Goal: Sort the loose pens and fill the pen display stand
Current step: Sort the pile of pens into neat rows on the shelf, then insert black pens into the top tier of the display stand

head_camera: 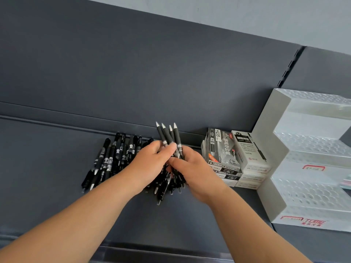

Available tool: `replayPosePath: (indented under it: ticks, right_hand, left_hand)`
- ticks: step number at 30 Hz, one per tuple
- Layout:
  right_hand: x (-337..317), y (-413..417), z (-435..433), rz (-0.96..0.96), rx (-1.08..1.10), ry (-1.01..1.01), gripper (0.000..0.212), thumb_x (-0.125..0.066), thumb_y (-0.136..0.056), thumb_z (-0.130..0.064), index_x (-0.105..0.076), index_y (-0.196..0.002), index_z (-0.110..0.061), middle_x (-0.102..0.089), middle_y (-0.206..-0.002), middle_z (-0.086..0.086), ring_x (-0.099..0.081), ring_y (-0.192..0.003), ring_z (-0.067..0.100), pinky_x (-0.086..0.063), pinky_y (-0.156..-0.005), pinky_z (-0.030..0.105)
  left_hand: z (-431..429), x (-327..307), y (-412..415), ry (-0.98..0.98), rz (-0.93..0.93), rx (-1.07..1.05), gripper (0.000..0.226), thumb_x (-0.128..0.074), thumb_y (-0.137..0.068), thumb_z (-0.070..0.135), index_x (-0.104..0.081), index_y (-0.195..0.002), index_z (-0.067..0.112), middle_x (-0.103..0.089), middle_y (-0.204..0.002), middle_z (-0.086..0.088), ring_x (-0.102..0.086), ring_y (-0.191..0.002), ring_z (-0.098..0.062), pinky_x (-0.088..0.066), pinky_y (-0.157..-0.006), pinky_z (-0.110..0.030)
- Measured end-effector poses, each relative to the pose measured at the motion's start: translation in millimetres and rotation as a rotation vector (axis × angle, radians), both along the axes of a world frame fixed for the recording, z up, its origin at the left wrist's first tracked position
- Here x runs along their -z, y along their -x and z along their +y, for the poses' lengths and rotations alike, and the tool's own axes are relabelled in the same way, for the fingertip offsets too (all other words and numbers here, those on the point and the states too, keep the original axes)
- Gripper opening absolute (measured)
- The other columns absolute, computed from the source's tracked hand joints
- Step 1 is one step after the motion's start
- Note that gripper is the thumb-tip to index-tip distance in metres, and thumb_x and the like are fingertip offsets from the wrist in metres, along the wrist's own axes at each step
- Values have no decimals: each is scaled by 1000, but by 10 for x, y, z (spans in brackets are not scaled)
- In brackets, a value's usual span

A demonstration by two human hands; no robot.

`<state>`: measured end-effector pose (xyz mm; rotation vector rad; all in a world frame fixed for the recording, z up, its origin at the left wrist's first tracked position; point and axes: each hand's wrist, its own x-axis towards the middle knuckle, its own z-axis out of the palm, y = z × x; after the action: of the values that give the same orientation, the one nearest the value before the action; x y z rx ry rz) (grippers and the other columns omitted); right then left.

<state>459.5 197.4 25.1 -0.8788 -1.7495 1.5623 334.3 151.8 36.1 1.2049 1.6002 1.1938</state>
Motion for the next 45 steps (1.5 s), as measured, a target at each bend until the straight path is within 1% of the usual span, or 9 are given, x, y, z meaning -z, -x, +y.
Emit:
replayPosePath:
  ticks: [4,7,10,13,17,21,28,35,45]
  right_hand:
    - [-227,-10,-18,68,-90,126,19,-45,-94,-2,-59,-107,-6,-61,-82,4,-55,-71,12,-47,-63,24]
    - [-398,-79,13,59,-134,252,18,-43,-96,-2,-58,-100,-12,-62,-79,2,-55,-65,10,-46,-59,22]
    - [-515,-159,55,21,-164,341,16,-46,-97,-6,-59,-104,-11,-65,-84,5,-57,-65,11,-48,-57,21]
    - [-612,-216,68,-80,-183,377,17,-46,-96,-6,-58,-107,-11,-65,-89,10,-57,-64,12,-48,-54,20]
    - [-703,-289,81,-142,-230,458,15,-45,-97,-8,-58,-103,-12,-66,-85,9,-57,-62,12,-48,-54,20]
    - [-722,-345,76,-125,-254,509,16,-46,-96,-16,-59,-104,-10,-67,-90,12,-59,-64,11,-49,-54,19]
    - [-836,-575,161,-4,-182,515,69,-33,-82,-66,-60,-110,-10,-68,-96,13,-65,-68,18,-49,-54,23]
    - [-891,-711,247,25,209,94,16,-53,-96,-20,-61,-106,-11,-64,-92,8,-57,-63,10,-47,-57,22]
    - [-1000,-1129,464,87,145,-133,19,-61,-90,-14,-53,-73,-16,-61,-67,-4,-59,-68,10,-47,-62,25]
  left_hand:
    - [23,-147,-23,-113,-97,-63,31,-54,-93,30,-51,-123,26,-62,-114,7,-61,-98,-13,-50,-83,-28]
    - [-4,-150,58,-276,345,-105,73,-47,-86,7,-16,-148,30,-20,-153,9,-15,-142,-10,-17,-116,-34]
    - [-27,-223,134,-460,801,30,84,-47,-77,4,-12,-150,30,-2,-158,5,7,-144,-10,-2,-115,-37]
    - [99,-285,240,-608,1160,194,75,-54,-66,4,-44,-137,24,-34,-150,-2,-11,-144,-26,-11,-111,-44]
    - [205,-295,229,-626,1263,344,47,-59,-68,2,-58,-111,21,-60,-116,7,-40,-131,-20,-14,-109,-35]
    - [258,-279,180,-689,1273,396,26,-64,-66,10,-51,-86,19,-53,-79,7,-52,-76,-18,-43,-78,-36]
    - [256,-310,127,-361,856,256,13,-52,-89,17,-43,-91,25,-56,-79,7,-53,-75,-17,-42,-66,-35]
    - [256,-407,-127,-99,95,271,12,-55,-93,13,-50,-101,19,-65,-78,-1,-59,-67,-11,-49,-68,-29]
    - [339,-609,-862,-82,-168,253,3,-58,-92,12,-57,-90,11,-62,-76,-4,-57,-61,-13,-47,-54,-26]
